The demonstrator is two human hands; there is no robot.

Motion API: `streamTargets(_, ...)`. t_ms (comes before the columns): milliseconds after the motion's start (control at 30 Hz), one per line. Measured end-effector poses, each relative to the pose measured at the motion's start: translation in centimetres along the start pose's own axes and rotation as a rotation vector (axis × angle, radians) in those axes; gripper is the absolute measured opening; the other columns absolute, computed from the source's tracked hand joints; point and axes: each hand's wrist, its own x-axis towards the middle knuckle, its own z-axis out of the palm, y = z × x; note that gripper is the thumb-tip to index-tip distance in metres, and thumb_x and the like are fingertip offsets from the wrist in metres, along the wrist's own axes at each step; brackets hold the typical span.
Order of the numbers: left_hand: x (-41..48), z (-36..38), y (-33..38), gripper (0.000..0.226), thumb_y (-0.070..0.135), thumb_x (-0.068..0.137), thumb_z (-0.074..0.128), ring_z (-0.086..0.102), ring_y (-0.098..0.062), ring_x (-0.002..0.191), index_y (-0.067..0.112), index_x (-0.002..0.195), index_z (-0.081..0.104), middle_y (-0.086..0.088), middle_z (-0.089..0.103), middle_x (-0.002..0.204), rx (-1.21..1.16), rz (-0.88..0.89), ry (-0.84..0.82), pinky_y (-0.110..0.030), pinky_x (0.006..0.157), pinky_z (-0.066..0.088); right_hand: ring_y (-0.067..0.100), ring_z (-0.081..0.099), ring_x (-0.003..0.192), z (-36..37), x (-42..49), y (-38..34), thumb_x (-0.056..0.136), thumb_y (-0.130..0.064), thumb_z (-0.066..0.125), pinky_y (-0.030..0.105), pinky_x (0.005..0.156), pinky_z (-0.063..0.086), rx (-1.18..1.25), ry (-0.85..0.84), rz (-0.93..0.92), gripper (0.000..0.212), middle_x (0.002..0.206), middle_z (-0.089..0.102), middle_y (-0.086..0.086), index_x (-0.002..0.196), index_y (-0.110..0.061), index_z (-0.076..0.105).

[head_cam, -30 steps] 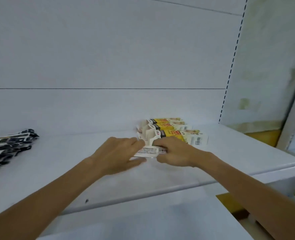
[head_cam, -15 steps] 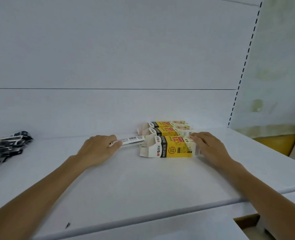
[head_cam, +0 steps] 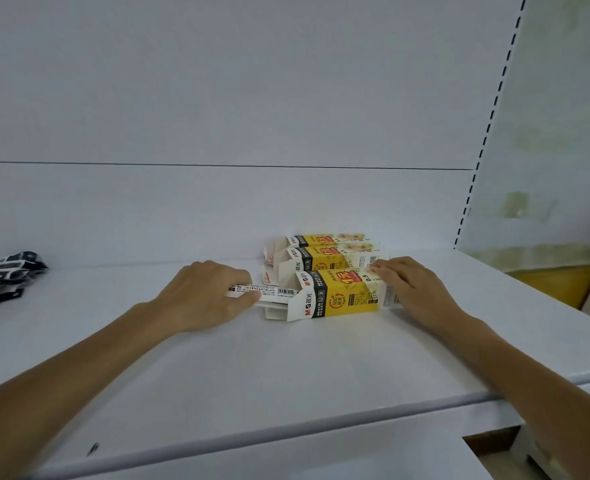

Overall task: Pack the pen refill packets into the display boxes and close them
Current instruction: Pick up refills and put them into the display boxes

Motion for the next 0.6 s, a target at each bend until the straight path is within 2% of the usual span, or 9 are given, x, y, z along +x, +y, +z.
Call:
streamTargets(100, -0.7, -0.6, 1.8, 0.052, 0.053, 0.073, 0.019, 0.053, -0.018, 0.074, 0.024, 0.088, 0.06, 0.002, 0.061, 0.076, -0.177, -0.081, -0.065, -0.029, 0.068, 0.04, 0.01, 0.046, 0.104, -0.3, 0.0, -0.1, 0.099, -0.029, 0.037, 0.025, 0.085, 0.034, 0.008, -0.04, -0.053, 0.033, 0.107, 0.05, -0.008, 0.122, -0.023, 0.06)
streamTargets(167, -0.6, -0.3, 4.2, 0.033, 0.039, 0.086, 0.027, 0.053, -0.014, 0.075, 0.028, 0.099, 0.055, 0.002, 0.06, 0.085, -0.422, -0.162, -0.164, -0.027, 0.068, 0.04, 0.009, 0.046, 0.105, -0.6, -0.2, -0.1, 0.099, -0.029, 0.038, 0.025, 0.086, 0.034, 0.035, -0.062, -0.086, 0.032, 0.105, 0.051, -0.01, 0.119, -0.023, 0.062)
streamTargets(233, 0.3, 0.2, 6.6, 0.01, 0.021, 0.094, 0.041, 0.057, -0.014, 0.091, 0.028, 0.096, 0.049, 0.001, 0.062, 0.106, -0.656, -0.199, -0.246, -0.028, 0.076, 0.045, 0.008, 0.047, 0.105, -1.2, -0.5, 0.2, 0.098, -0.03, 0.04, 0.025, 0.088, 0.035, 0.055, -0.081, -0.116, 0.031, 0.106, 0.052, -0.01, 0.118, -0.023, 0.063)
streamTargets(300, 0.7, 0.3, 7.8, 0.015, 0.014, 0.091, 0.053, 0.056, -0.014, 0.107, 0.028, 0.095, 0.048, 0.0, 0.06, 0.12, -0.722, -0.195, -0.259, -0.028, 0.09, 0.046, 0.01, 0.049, 0.104, -1.8, -0.6, 1.0, 0.097, -0.029, 0.041, 0.029, 0.092, 0.038, 0.051, -0.109, -0.135, 0.031, 0.107, 0.054, -0.008, 0.118, -0.023, 0.063)
streamTargets(367, 0.6, 0.3, 7.8, 0.019, 0.018, 0.087, 0.061, 0.055, -0.008, 0.109, 0.031, 0.099, 0.053, 0.006, 0.06, 0.118, -0.672, -0.169, -0.206, -0.025, 0.095, 0.043, 0.013, 0.051, 0.105, -2.2, -0.7, 1.7, 0.097, -0.031, 0.041, 0.033, 0.092, 0.042, 0.058, -0.109, -0.138, 0.031, 0.107, 0.055, -0.009, 0.117, -0.023, 0.063)
streamTargets(433, -0.3, 0.4, 7.4, 0.024, 0.029, 0.084, 0.066, 0.053, -0.003, 0.106, 0.031, 0.106, 0.057, 0.015, 0.058, 0.112, -0.612, -0.177, -0.103, -0.021, 0.09, 0.04, 0.012, 0.051, 0.106, -2.1, -0.9, 2.0, 0.096, -0.04, 0.04, 0.027, 0.087, 0.04, 0.07, -0.077, -0.138, 0.035, 0.112, 0.056, -0.008, 0.116, -0.024, 0.064)
streamTargets(500, -1.3, 0.6, 7.1, 0.031, 0.036, 0.082, 0.066, 0.05, -0.003, 0.105, 0.028, 0.111, 0.058, 0.016, 0.054, 0.111, -0.576, -0.262, 0.053, -0.019, 0.086, 0.037, 0.011, 0.05, 0.109, -1.7, -1.2, 2.0, 0.093, -0.046, 0.036, 0.024, 0.085, 0.037, 0.04, -0.013, -0.152, 0.043, 0.124, 0.056, -0.006, 0.116, -0.023, 0.064)
streamTargets(567, -2.2, 0.4, 6.6, 0.017, 0.03, 0.086, 0.062, 0.054, -0.004, 0.097, 0.027, 0.102, 0.06, 0.012, 0.058, 0.105, -0.634, -0.381, 0.159, -0.013, 0.077, 0.037, 0.016, 0.047, 0.12, -1.5, -1.3, 2.0, 0.096, -0.043, 0.038, 0.031, 0.093, 0.038, -0.037, 0.049, -0.164, 0.041, 0.136, 0.049, 0.0, 0.122, -0.021, 0.06)
streamTargets(600, -2.7, 0.1, 6.3, 0.01, 0.026, 0.088, 0.06, 0.055, -0.003, 0.09, 0.026, 0.098, 0.061, 0.011, 0.061, 0.1, -0.656, -0.421, 0.15, -0.01, 0.072, 0.037, 0.019, 0.045, 0.123, -1.5, -1.4, 2.0, 0.097, -0.04, 0.041, 0.034, 0.097, 0.036, -0.052, 0.076, -0.152, 0.039, 0.14, 0.045, 0.003, 0.125, -0.019, 0.058)
